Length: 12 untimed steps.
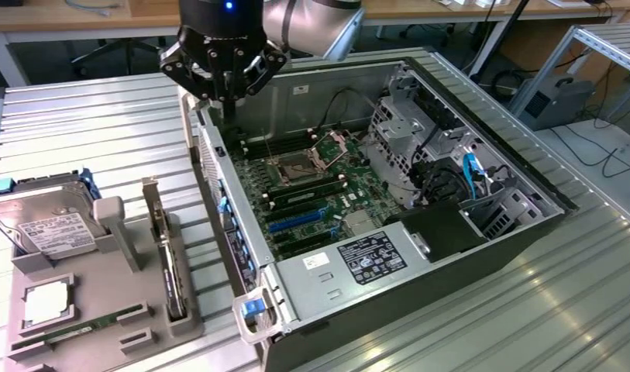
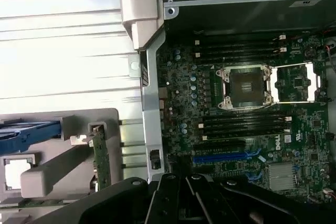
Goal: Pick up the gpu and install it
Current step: 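Reach for the gpu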
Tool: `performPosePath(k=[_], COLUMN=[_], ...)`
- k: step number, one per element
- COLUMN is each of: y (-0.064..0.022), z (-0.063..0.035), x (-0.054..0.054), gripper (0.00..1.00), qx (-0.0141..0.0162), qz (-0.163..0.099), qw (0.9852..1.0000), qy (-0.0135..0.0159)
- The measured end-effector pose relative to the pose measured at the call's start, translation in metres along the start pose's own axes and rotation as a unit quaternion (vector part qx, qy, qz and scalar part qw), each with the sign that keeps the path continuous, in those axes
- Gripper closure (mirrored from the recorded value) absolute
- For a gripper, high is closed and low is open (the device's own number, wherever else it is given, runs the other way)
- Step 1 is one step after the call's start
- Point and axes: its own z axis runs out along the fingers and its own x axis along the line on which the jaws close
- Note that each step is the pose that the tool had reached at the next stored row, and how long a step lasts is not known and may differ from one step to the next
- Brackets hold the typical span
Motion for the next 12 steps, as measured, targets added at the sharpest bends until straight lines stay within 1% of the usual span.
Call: performPosePath(k=[4, 6, 8, 12], y=[-0.0013, -0.0023, -0.0029, -0.0037], z=[-0.0004, -0.0007, -0.0010, -0.0013], x=[0.017, 0.030, 0.038, 0.049], gripper=[0.89, 0.89, 0.89, 0.89], qx=[0.0000, 0.0000, 0.0000, 0.0000], qz=[0.000, 0.000, 0.000, 0.000], qw=[1.0000, 1.0000, 1.0000, 1.0000], qy=[0.0000, 0.0000, 0.0000, 0.0000])
